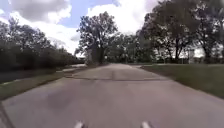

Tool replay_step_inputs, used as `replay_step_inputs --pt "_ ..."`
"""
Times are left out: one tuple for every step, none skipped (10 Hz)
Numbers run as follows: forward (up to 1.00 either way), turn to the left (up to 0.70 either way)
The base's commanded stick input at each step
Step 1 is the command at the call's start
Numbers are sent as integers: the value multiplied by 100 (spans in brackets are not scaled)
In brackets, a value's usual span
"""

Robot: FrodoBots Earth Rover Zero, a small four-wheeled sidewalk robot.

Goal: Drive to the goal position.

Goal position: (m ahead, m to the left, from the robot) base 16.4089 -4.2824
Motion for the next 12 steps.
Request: replay_step_inputs --pt "100 0" --pt "100 0" --pt "100 0" --pt "100 0" --pt "100 0" --pt "100 0" --pt "100 0" --pt "100 0" --pt "100 0" --pt "100 0" --pt "100 0" --pt "100 0"
